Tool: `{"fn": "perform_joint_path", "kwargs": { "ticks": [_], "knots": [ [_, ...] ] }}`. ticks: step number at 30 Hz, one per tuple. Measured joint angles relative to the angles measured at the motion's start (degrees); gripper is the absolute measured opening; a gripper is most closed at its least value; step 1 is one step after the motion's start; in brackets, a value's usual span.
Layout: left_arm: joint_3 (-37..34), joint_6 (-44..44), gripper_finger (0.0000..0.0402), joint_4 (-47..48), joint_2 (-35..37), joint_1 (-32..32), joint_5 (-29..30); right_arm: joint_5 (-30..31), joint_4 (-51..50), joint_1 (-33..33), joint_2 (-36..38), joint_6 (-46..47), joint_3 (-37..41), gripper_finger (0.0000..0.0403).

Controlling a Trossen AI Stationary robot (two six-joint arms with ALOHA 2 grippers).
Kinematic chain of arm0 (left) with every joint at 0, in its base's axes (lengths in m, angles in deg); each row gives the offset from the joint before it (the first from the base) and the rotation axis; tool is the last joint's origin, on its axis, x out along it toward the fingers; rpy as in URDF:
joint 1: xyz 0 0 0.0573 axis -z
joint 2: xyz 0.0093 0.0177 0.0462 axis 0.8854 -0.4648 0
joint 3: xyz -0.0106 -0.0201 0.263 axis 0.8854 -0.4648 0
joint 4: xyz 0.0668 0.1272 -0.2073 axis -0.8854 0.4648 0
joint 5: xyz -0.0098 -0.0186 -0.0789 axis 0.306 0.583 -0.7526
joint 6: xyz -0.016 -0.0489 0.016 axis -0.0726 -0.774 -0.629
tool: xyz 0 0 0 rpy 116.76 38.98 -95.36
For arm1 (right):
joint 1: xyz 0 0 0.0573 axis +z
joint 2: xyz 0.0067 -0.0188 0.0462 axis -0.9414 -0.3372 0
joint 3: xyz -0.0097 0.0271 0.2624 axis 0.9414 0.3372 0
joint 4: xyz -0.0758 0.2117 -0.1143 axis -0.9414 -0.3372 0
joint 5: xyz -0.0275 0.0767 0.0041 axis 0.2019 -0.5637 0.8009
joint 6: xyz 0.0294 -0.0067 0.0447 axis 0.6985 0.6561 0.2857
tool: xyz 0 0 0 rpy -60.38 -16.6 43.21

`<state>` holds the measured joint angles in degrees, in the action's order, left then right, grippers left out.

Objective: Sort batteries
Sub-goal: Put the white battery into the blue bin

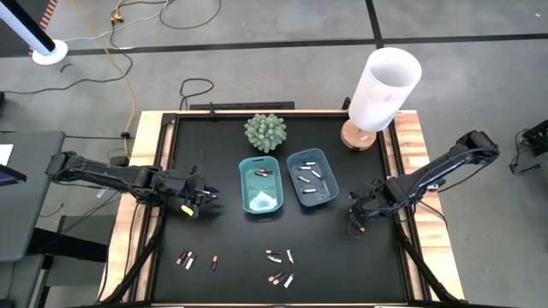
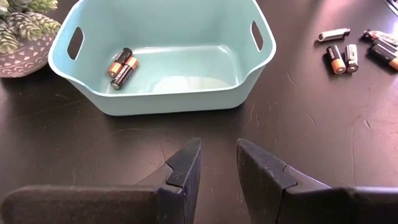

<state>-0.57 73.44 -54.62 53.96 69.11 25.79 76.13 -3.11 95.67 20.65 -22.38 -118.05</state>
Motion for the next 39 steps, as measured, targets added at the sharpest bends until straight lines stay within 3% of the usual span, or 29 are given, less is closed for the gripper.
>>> {"fn": "perform_joint_path", "kwargs": {
  "ticks": [19,39],
  "knots": [
    [0.0,0.0,0.0097,0.0,0.0,0.0,0.0,0.0,2.7,1.3,0.0,-2.8,0.0,0.0181],
    [0.0,0.0,0.0097,0.0,0.0,0.0,0.0,-0.2,7.9,1.3,0.0,-2.5,6.0,0.0176]
  ]
}}
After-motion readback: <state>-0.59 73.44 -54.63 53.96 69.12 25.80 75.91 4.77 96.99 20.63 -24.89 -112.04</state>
